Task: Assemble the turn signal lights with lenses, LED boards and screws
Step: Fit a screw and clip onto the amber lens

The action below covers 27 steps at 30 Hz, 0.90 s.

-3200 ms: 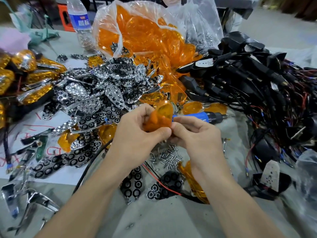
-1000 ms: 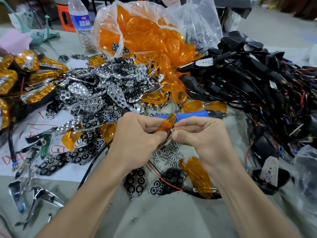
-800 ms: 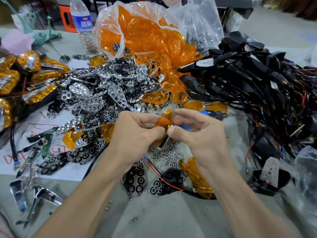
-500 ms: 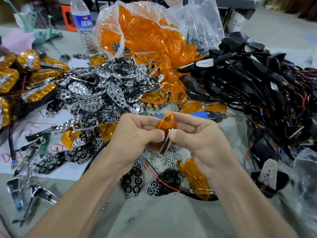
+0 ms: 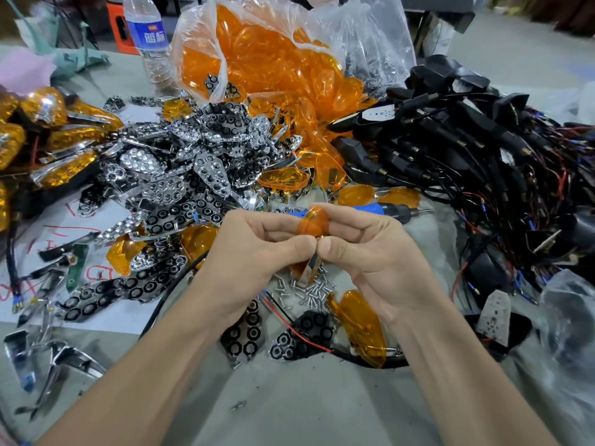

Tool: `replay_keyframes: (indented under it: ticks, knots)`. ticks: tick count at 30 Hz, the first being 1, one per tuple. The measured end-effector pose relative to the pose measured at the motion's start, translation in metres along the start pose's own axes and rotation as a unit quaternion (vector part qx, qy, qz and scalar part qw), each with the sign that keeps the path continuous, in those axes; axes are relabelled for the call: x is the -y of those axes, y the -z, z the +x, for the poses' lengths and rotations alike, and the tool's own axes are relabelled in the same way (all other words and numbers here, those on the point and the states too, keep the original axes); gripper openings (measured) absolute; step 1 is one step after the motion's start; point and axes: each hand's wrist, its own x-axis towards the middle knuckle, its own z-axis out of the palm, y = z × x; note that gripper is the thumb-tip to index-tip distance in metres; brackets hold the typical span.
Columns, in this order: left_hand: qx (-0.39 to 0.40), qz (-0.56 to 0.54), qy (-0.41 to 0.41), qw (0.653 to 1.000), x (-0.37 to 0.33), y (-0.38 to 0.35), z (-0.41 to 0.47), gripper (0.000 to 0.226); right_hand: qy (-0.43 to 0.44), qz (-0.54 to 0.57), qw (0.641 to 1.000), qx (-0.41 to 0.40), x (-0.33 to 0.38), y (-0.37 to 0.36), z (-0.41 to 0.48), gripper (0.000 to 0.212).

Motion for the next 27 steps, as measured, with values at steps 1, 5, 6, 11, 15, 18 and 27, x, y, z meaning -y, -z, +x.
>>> replay_keyframes:
  ticks: [1,5,6,11,15,18,27]
  knots:
    - [0.006,0.001,0.001,1.000,0.000,0.002,0.000,0.015,-0.003,-0.001,1.000,0.007,0.000,0.001,0.000,0.059]
    - [0.013,0.011,0.005,1.000,0.000,0.006,0.000,0.021,-0.010,-0.020,0.999,0.028,-0.002,0.003,-0.001,0.064]
    - [0.014,0.015,0.008,1.000,0.001,0.007,0.000,0.021,-0.010,-0.024,0.999,0.033,-0.002,0.003,0.000,0.064]
    - [0.008,0.039,0.030,0.999,0.001,0.009,0.000,0.024,-0.019,-0.036,0.997,0.061,-0.001,0.004,0.000,0.063]
    - [0.000,0.019,0.056,0.998,0.001,0.009,0.002,0.037,-0.039,-0.049,0.997,0.039,0.003,0.004,0.002,0.061]
    - [-0.024,-0.050,0.050,0.997,-0.002,0.007,0.003,0.035,-0.055,-0.088,0.994,0.013,0.002,-0.003,0.004,0.051]
    - [-0.098,-0.042,0.027,0.994,0.004,0.002,0.005,0.014,-0.062,-0.088,0.994,0.016,-0.005,-0.010,0.001,0.023]
